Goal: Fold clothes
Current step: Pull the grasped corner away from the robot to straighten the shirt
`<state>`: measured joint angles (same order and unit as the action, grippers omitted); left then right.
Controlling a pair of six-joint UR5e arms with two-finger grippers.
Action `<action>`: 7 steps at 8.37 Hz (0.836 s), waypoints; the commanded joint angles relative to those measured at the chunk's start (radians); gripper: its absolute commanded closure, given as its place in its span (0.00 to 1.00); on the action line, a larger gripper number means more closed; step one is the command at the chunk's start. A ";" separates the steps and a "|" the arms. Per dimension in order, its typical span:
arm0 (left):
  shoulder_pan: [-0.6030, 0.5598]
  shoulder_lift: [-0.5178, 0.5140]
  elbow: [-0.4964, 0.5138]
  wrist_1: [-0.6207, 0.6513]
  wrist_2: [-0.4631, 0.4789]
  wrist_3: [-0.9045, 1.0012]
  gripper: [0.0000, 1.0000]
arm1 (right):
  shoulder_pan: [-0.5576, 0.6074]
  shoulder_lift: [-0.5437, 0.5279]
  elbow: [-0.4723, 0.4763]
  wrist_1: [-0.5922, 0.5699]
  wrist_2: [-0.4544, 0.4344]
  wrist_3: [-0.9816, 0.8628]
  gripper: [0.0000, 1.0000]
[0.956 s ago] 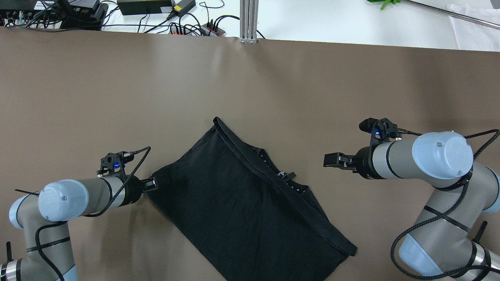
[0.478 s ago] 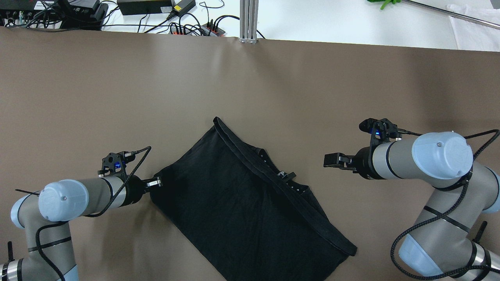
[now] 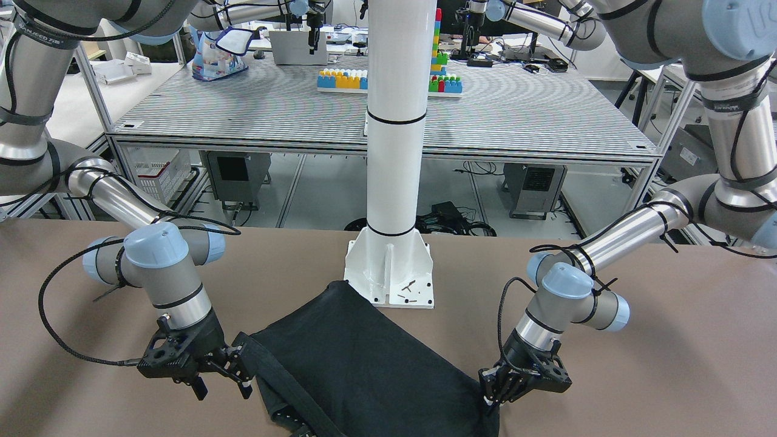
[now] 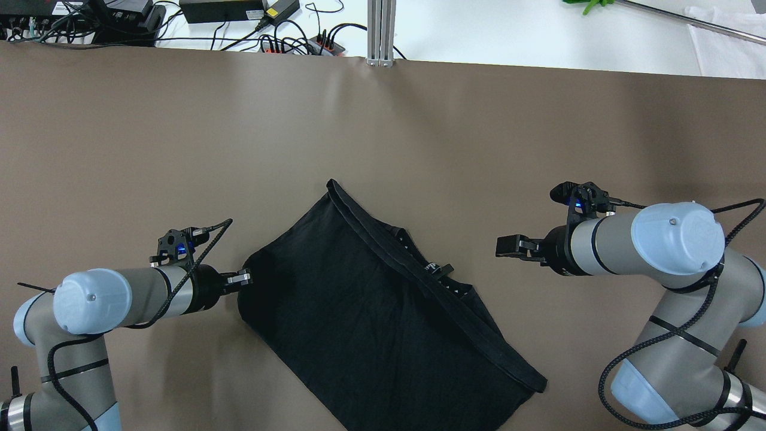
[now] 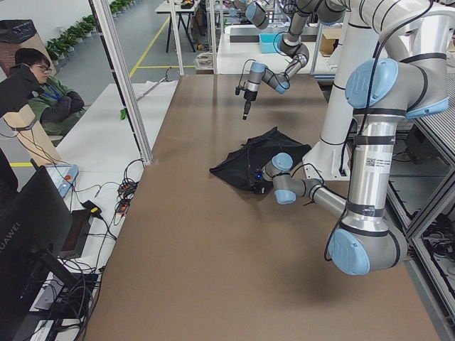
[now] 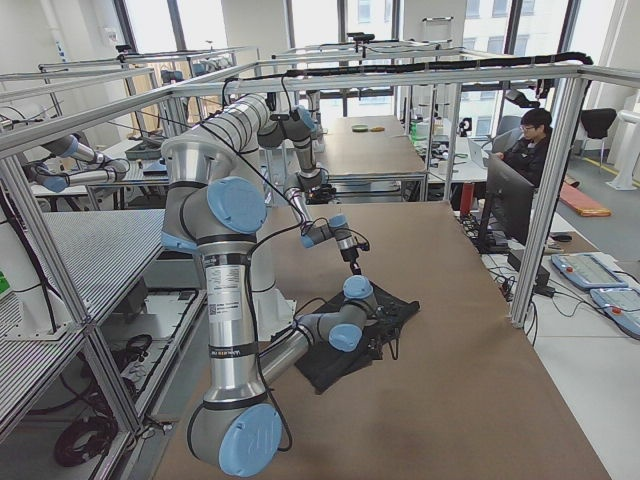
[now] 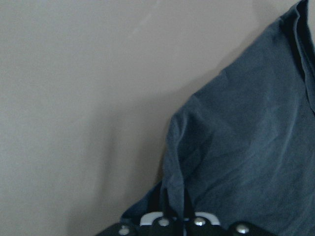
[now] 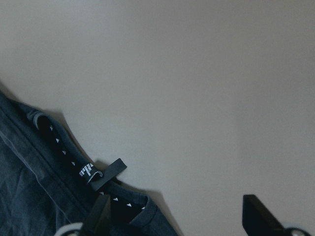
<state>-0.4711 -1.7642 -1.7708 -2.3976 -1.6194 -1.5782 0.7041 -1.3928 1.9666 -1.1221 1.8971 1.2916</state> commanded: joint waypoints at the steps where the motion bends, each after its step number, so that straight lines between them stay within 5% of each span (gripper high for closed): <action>1: -0.064 -0.059 0.031 0.055 0.000 0.007 1.00 | -0.002 0.000 0.003 0.002 0.002 0.000 0.06; 4: -0.147 -0.234 0.137 0.192 0.001 0.030 1.00 | 0.000 0.000 0.006 0.004 0.002 0.000 0.06; 7: -0.217 -0.453 0.392 0.190 0.018 0.093 1.00 | -0.002 -0.002 0.011 0.005 0.002 0.000 0.06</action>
<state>-0.6448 -2.0740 -1.5390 -2.2110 -1.6112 -1.5331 0.7031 -1.3930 1.9734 -1.1183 1.8985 1.2916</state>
